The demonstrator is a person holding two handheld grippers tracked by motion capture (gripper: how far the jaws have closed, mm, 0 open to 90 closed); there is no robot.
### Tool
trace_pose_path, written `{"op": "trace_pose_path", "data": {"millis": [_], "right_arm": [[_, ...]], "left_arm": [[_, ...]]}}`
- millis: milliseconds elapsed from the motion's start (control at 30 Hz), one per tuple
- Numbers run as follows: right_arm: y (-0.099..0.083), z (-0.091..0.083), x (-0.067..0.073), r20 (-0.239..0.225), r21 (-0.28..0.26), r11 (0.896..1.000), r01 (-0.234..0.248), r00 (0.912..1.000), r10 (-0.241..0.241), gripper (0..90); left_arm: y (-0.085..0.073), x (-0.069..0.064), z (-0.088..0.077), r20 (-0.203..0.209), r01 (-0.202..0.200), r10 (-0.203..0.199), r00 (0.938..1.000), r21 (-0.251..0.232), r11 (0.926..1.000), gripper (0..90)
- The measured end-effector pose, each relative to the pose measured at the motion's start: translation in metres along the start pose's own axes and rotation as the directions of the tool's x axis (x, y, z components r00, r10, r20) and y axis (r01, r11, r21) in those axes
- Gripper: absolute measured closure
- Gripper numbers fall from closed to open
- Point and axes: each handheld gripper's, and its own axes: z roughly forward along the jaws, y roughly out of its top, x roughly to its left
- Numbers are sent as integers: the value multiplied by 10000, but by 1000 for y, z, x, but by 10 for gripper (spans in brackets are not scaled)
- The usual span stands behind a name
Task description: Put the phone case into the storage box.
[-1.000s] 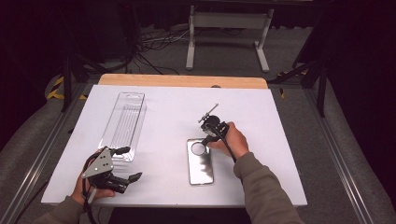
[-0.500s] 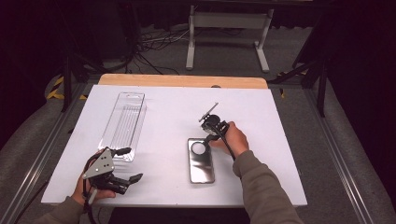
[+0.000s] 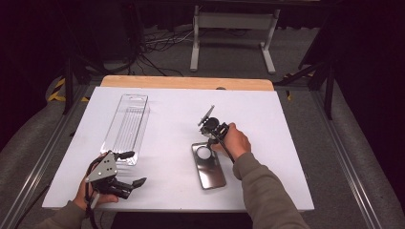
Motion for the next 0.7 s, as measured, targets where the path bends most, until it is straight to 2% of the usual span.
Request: {"op": "trace_pose_path", "data": {"millis": [67,100,200,267,333,600,633,700], "right_arm": [[0,-1,0,-1,-36,10000,-71,10000,71,835],[-3,-5,-3,73,-336,9993,-189,9998,191,837],[-5,-11,-6,109,-626,9972,-414,9990,422,838],[-10,-19,-10,175,-1158,9909,-690,9973,715,838],[-11,-21,-11,154,-1281,9890,-742,9969,768,838],[-23,-44,-14,378,-2753,9548,-1117,9912,1268,838],[-23,-44,-14,378,-2753,9548,-1117,9912,1268,838],[-25,-49,-13,514,-3153,9417,-1174,9887,1405,838]], "left_arm": [[0,0,0,-9,-13,13,10000,0,10000,73],[0,0,0,-37,10,-10,10000,-39,10000,73],[0,0,0,-2,114,-114,9999,-98,9999,73],[0,0,0,35,180,-180,9998,-50,9998,74],[0,0,0,38,146,-146,9999,-59,9999,74],[1,1,0,-25,230,-230,9997,-119,9997,74],[1,1,0,-25,230,-230,9997,-119,9997,74],[1,1,0,18,273,-273,9996,-189,9994,75]]}}
